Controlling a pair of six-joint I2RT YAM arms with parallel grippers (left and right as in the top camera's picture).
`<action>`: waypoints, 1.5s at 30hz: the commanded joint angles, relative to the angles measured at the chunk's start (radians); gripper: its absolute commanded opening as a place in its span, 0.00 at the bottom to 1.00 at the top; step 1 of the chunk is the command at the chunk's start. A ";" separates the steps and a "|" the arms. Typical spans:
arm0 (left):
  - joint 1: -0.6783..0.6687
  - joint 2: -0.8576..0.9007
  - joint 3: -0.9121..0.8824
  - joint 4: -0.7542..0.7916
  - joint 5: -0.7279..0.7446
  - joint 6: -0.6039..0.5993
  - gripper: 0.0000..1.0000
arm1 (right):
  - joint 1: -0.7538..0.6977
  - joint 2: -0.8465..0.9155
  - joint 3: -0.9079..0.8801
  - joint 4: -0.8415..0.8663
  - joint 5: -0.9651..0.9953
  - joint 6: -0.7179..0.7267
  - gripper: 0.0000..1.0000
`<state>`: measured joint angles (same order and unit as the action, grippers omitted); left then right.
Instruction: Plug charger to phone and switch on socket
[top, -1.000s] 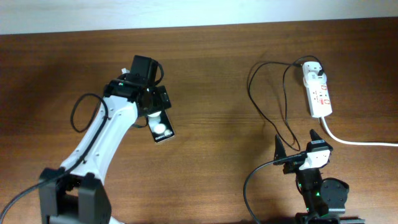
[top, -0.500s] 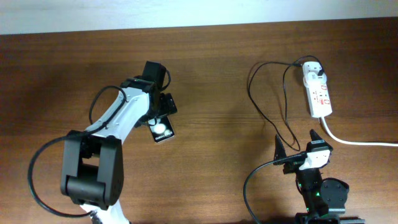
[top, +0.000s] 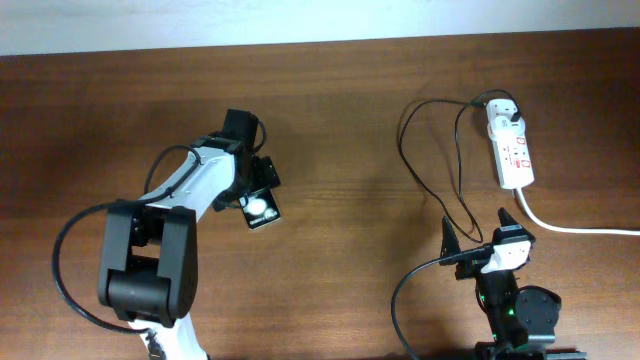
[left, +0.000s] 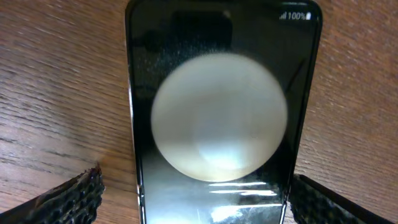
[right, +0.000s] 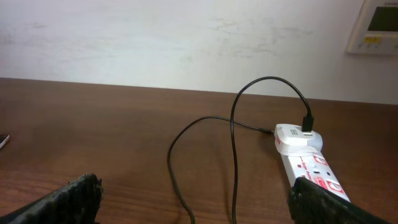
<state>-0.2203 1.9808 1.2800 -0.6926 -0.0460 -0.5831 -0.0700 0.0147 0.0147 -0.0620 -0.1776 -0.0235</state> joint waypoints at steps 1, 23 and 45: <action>0.008 0.016 -0.039 0.004 0.028 0.012 0.99 | 0.007 -0.009 -0.009 -0.001 0.005 0.005 0.99; -0.029 0.049 -0.100 0.026 0.025 0.000 0.84 | 0.007 -0.009 -0.009 -0.001 0.005 0.005 0.99; -0.034 0.034 -0.011 -0.088 0.024 0.000 0.70 | 0.007 -0.009 -0.009 -0.001 0.005 0.005 0.99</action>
<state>-0.2459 1.9736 1.2613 -0.7273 -0.0875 -0.5800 -0.0700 0.0147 0.0147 -0.0620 -0.1772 -0.0227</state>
